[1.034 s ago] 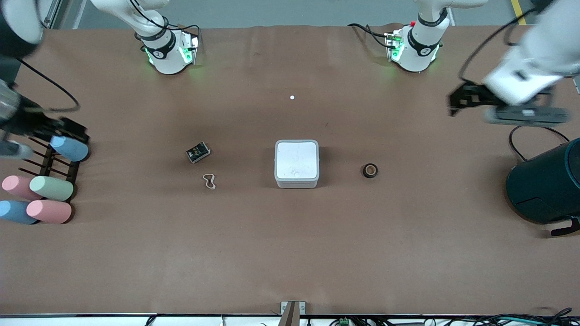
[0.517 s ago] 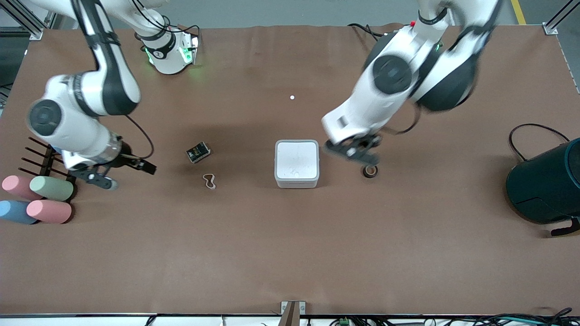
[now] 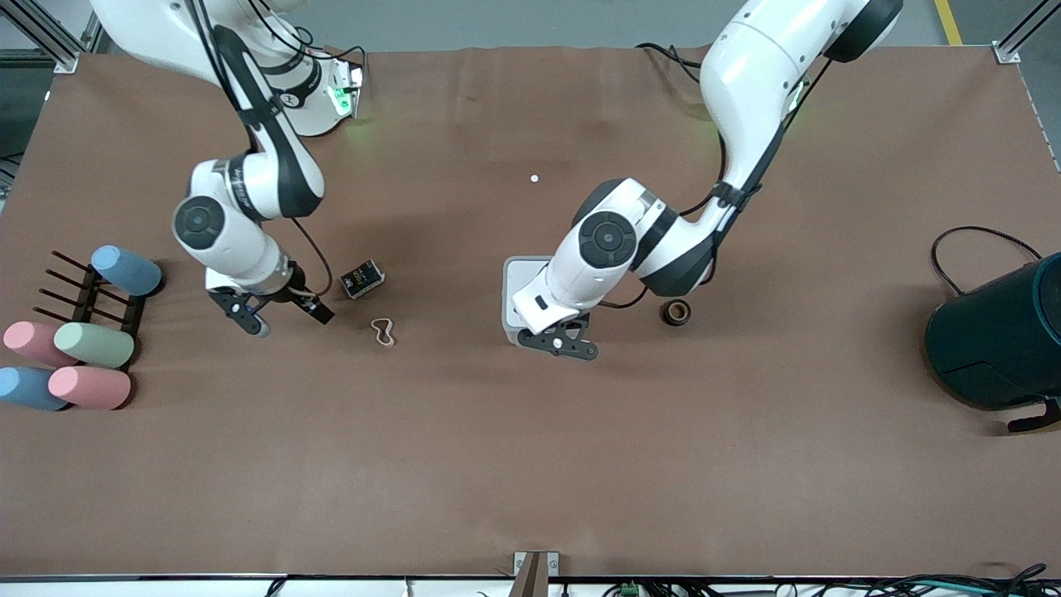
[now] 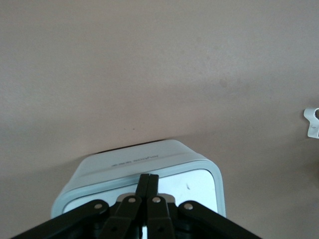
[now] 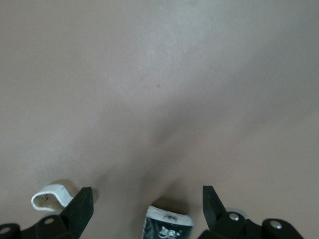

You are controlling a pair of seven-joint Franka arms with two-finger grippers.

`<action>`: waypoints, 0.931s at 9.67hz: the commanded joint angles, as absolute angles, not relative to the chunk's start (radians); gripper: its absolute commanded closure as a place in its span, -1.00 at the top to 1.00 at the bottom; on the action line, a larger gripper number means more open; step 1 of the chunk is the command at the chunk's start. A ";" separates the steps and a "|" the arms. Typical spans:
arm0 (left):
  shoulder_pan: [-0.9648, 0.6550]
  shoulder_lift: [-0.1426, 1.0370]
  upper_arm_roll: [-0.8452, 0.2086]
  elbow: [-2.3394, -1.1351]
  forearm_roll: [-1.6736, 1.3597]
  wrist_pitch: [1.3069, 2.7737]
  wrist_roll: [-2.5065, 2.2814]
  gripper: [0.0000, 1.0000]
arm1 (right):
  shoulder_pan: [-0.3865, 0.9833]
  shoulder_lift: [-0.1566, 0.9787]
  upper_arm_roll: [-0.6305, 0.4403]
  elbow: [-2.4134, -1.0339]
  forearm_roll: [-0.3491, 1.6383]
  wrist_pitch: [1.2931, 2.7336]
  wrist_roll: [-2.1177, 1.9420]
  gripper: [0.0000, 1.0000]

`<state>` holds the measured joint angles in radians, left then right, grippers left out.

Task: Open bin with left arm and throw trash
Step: 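Lift the bin lid open with the left gripper while the right gripper grasps the packet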

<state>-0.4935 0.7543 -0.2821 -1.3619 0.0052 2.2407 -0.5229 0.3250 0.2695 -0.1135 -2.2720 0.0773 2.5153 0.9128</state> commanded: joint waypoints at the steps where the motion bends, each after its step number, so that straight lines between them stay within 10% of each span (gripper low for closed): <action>1: -0.502 0.746 -0.276 -1.345 0.023 2.230 -0.551 -1.00 | 0.365 0.310 -0.118 -2.283 0.095 2.536 0.983 0.96; 8: -0.511 0.812 -0.276 -1.443 0.021 2.310 -0.584 -1.00 | 0.451 0.313 -0.104 -2.372 0.141 2.534 1.092 0.96; 9: -0.505 0.795 -0.276 -1.440 0.020 2.295 -0.584 -1.00 | 0.472 0.313 -0.106 -2.372 0.168 2.540 1.104 0.34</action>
